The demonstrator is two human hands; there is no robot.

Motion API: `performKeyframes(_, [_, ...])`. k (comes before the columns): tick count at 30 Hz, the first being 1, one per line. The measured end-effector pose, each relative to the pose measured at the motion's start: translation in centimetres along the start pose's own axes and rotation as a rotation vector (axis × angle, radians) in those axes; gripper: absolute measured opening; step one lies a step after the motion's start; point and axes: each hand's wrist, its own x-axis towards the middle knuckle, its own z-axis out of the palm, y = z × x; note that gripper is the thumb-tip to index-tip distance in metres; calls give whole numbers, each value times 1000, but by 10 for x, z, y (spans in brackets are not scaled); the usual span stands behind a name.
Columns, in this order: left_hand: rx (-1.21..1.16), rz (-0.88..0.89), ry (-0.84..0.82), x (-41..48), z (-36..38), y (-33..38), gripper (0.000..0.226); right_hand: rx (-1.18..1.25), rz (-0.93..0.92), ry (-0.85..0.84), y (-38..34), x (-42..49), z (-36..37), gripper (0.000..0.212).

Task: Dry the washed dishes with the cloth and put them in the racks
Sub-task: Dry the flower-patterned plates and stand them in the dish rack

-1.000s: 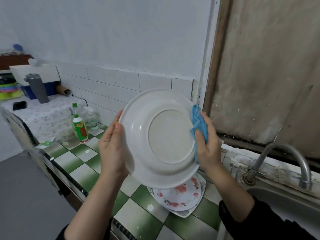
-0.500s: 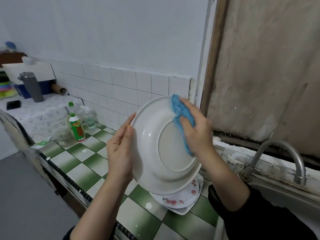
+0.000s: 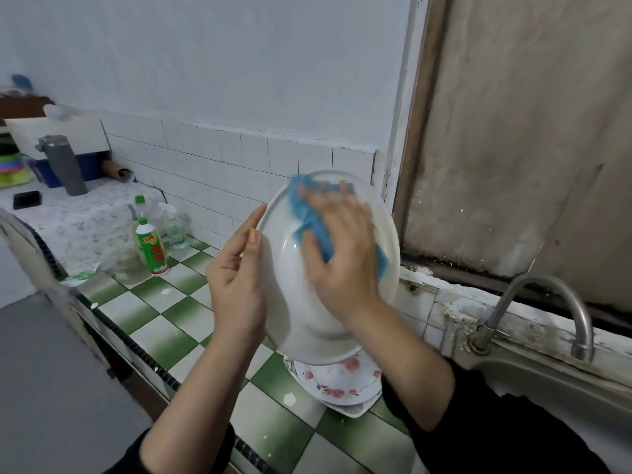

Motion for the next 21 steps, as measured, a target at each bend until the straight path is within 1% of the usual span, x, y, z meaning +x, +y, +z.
performKeyframes(2, [-23, 16, 40, 4, -1, 2, 28, -107, -236, -94, -5, -30, 6, 50])
performKeyframes(3, [-36, 22, 73, 6, -3, 4, 30, -144, -304, -111, -1, -45, 7, 51])
performKeyframes(4, [-46, 27, 105, 8, -7, 6, 30, -160, -316, -103, 7, -58, 7, 50])
performKeyframes(5, [-55, 31, 132, 10, -11, 8, 30, -143, -261, -90, 18, -66, 5, 49])
performKeyframes(7, [-43, 22, 156, 13, -19, 9, 29, -29, 22, -45, 39, -65, 0, 50])
performKeyframes(8, [-34, 13, 148, 12, -19, 10, 29, 50, 170, -9, 47, -57, -2, 51])
performKeyframes(9, [-21, 10, 130, 10, -18, 10, 29, 124, 278, 24, 52, -45, -4, 51])
performKeyframes(10, [0, 11, 109, 6, -13, 10, 29, 176, 338, 48, 52, -32, -5, 52])
performKeyframes(11, [30, 13, 90, 2, -8, 8, 30, 200, 355, 61, 47, -21, -5, 52])
performKeyframes(13, [70, 5, 54, -6, 3, 5, 31, 176, 269, 50, 28, -11, -1, 51])
performKeyframes(14, [63, -7, 52, -8, 6, 4, 31, 131, 167, 22, 15, -14, 1, 50])
performKeyframes(16, [29, -28, 85, -6, 7, 5, 29, 9, -138, -85, -3, -34, 4, 48])
performKeyframes(18, [-6, -33, 154, 5, 2, 8, 27, -114, -407, -186, 2, -61, 4, 48])
performKeyframes(19, [-33, -36, 196, 10, -2, 9, 27, -153, -471, -201, 11, -73, 3, 48])
performKeyframes(20, [-64, -44, 232, 14, -5, 11, 28, -161, -484, -193, 22, -84, 1, 47])
performKeyframes(21, [-88, -53, 255, 17, -8, 13, 29, -142, -459, -162, 33, -92, 0, 44])
